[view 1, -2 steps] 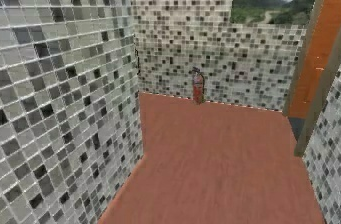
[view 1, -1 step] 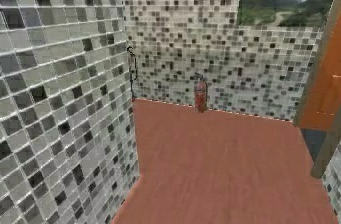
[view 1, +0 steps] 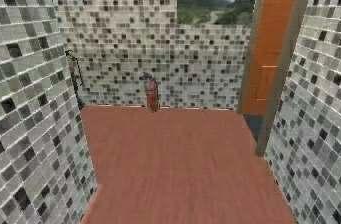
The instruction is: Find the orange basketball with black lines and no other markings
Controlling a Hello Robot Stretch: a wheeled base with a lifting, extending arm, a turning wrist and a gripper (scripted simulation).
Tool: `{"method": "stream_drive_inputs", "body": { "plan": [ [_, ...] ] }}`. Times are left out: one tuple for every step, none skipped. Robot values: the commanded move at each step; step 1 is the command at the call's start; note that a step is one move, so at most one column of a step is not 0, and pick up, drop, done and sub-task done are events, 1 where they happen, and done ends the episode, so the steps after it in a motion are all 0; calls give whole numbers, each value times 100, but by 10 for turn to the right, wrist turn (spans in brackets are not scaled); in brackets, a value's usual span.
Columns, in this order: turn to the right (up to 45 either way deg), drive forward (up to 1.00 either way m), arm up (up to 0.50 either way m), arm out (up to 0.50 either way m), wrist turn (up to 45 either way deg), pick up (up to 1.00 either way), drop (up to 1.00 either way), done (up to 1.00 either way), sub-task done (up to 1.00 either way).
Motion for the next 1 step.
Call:
{"method": "stream_drive_inputs", "body": {
  "plan": [
    [30, 0, 0, 0, 0, 0, 0, 0, 0]
  ]
}}
